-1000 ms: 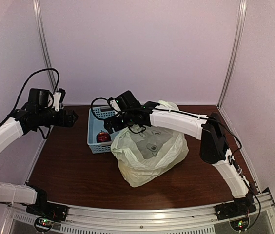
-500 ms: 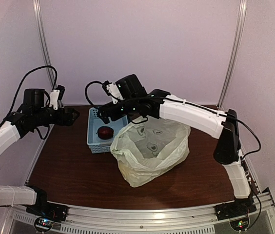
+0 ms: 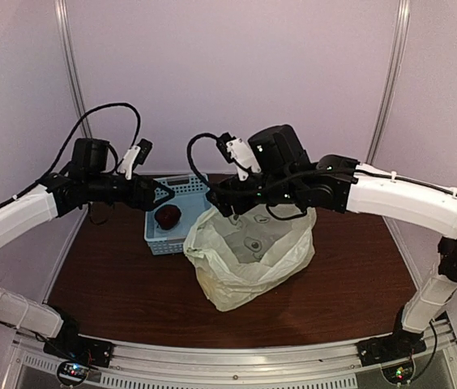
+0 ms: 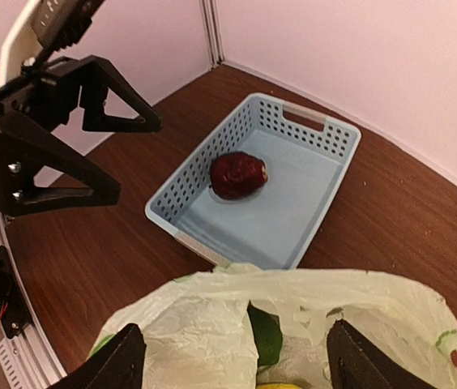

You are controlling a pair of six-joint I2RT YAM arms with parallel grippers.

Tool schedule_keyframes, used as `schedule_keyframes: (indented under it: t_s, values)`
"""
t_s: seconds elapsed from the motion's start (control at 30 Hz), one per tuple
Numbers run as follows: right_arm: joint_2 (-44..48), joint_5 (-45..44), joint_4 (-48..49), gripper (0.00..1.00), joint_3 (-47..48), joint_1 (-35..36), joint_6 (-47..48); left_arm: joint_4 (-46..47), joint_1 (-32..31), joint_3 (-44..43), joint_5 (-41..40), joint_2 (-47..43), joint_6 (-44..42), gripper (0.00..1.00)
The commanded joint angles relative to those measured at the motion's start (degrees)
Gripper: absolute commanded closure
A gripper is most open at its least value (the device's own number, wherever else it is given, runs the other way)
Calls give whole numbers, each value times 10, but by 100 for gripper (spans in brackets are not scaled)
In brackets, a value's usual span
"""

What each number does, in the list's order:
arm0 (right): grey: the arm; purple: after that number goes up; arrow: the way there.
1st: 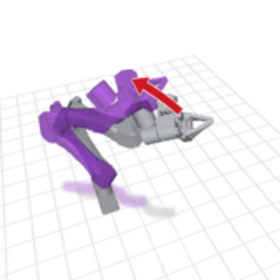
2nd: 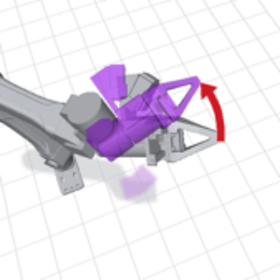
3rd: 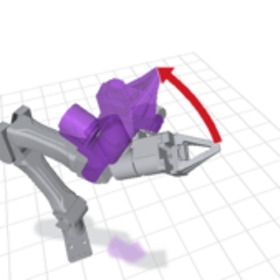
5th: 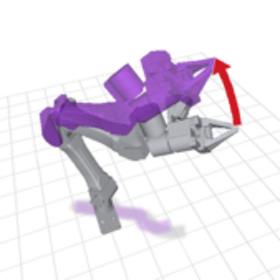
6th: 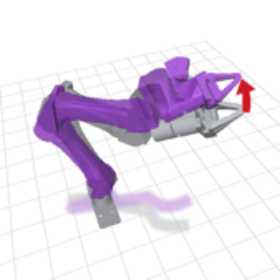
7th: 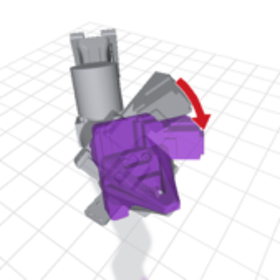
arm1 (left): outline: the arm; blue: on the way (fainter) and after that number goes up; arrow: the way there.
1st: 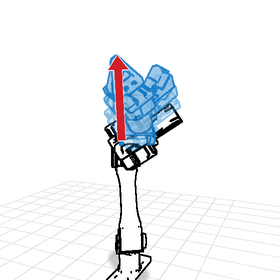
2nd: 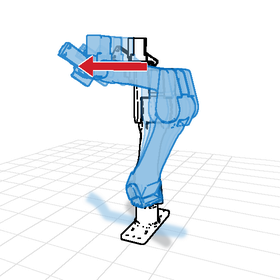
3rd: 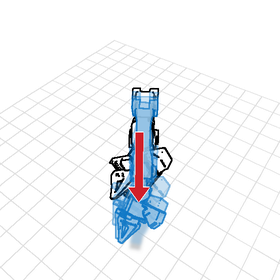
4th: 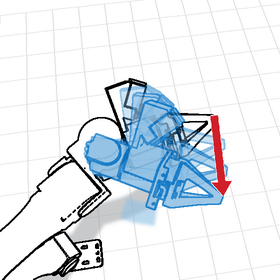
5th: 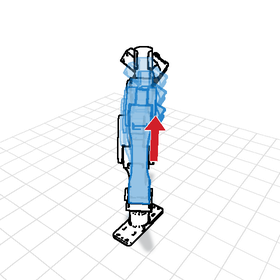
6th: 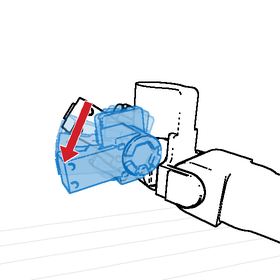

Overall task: Untie the knot of the plastic bag and take out the fruit
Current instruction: Hold the bag opening of the takeout bag, then adjust the bag opening on the takeout bag.

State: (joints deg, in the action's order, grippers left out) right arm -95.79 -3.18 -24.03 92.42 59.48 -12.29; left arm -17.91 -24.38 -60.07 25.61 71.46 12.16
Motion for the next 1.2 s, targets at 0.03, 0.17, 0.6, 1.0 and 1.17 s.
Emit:
schedule_keyframes:
  t_s: [0.03, 0.17, 0.6, 1.0, 1.17]
  values:
    - [35, -61, -20, 25, -95, 15, -50, 44, -68, -17, 72, 62, 24, 3]
    - [43, -88, -18, 28, -131, 17, -68, 59, -88, -11, 104, 96, 40, 2]
    - [-36, -176, -67, 30, -98, 16, -75, 75, -111, 8, 93, 153, 72, 3]
    - [-70, -189, -140, 32, -132, 13, -121, 46, -148, 3, 70, 179, 64, 70]
    - [-31, -172, -172, 33, -193, 20, -181, 43, -150, 9, 64, 166, 61, 100]
